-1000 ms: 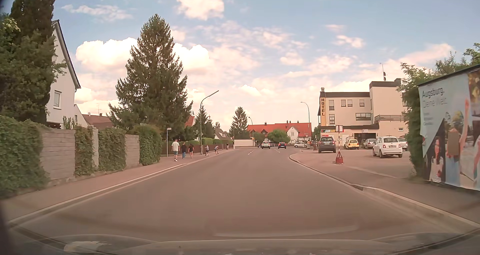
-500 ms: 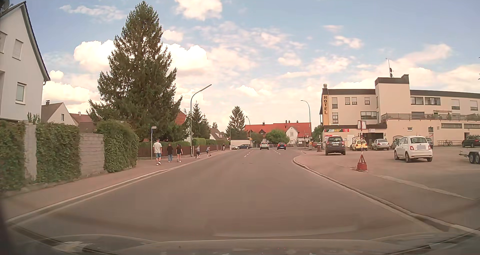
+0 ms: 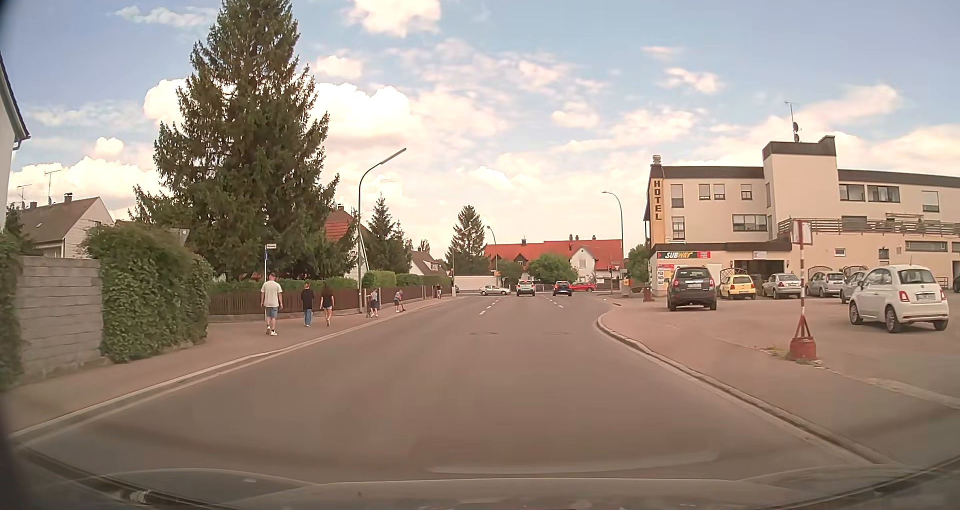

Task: Follow the waypoints while adhering to traffic rules and regulations

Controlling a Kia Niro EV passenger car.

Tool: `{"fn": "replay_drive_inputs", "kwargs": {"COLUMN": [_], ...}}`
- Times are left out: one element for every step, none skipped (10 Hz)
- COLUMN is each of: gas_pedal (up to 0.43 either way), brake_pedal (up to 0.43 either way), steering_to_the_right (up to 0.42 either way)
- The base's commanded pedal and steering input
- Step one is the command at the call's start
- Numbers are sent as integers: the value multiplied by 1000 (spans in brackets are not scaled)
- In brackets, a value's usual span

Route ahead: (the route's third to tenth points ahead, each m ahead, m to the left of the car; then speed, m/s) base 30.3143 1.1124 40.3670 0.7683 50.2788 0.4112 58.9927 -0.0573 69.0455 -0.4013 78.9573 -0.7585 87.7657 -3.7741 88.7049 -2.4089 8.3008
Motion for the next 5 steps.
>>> {"fn": "replay_drive_inputs", "kwargs": {"gas_pedal": [0,0,0,0,0], "brake_pedal": [165,183,201,201,201], "steering_to_the_right": [7,8,8,10,10]}}
